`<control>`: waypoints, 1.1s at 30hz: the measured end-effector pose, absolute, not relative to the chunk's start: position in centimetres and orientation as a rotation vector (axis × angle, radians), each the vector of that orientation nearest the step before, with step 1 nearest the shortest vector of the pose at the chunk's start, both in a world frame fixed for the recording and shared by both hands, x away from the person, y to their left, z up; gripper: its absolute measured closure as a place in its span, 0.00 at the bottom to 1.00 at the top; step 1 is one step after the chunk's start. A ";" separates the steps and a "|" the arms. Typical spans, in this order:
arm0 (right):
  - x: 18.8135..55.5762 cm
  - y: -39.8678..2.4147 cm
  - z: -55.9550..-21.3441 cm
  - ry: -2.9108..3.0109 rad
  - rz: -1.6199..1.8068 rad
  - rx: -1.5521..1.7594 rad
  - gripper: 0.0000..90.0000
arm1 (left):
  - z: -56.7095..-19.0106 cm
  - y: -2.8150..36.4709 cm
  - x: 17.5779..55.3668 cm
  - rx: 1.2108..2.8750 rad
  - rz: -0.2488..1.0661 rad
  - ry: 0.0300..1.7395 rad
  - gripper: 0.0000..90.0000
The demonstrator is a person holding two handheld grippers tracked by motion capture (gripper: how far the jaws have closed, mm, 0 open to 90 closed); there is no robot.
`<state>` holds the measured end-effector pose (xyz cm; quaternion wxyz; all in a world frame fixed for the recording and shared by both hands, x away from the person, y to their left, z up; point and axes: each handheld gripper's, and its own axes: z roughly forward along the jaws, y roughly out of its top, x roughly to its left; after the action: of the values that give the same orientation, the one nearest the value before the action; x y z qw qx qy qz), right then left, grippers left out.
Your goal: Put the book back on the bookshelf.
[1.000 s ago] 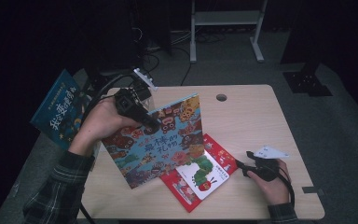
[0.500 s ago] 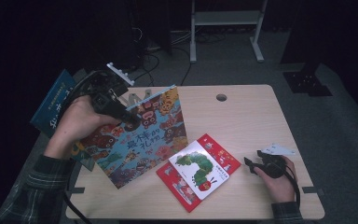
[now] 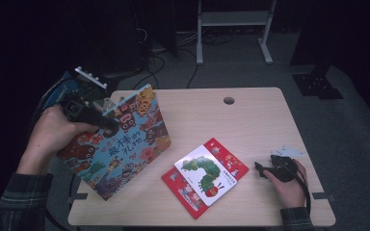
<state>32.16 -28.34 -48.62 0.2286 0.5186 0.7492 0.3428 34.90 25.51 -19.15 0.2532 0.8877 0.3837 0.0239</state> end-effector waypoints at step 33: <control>32.5 -28.6 -48.7 2.057 0.927 1.452 0.20 | -21.9 36.0 34.1 2.233 0.185 1.604 0.90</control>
<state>32.50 -28.59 -48.66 0.2274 0.5271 0.7465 0.3365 34.15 35.98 -21.93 0.1920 0.7952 0.5713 0.0658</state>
